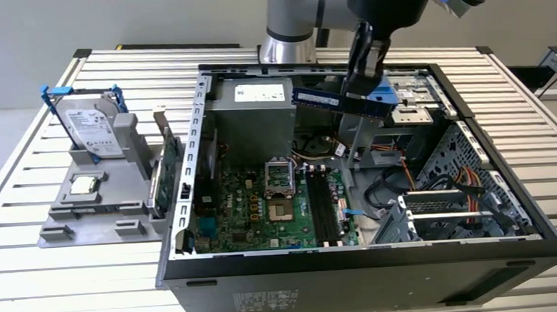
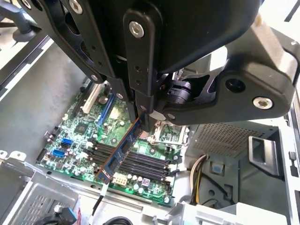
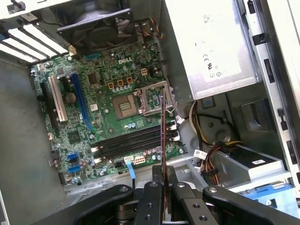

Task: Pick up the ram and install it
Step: 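Insert the ram into the slot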

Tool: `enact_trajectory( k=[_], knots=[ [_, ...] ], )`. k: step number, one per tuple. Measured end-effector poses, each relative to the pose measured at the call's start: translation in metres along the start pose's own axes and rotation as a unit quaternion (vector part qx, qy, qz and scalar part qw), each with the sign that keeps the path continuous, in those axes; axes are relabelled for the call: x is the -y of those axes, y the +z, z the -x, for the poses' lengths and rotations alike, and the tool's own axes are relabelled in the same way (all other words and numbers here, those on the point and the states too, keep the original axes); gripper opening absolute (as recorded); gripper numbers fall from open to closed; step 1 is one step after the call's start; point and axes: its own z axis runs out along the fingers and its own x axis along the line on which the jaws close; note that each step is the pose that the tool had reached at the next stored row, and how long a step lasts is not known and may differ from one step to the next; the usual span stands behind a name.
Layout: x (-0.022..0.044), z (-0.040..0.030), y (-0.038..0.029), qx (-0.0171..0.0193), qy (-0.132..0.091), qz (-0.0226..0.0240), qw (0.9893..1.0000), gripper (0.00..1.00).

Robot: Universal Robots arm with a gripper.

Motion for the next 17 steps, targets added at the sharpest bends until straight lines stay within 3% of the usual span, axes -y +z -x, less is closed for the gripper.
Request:
enact_trajectory(
  k=[17],
  knots=[
    [0.0,0.0,0.0,0.0034,0.051,0.0004,0.9987,0.0]
  ],
)
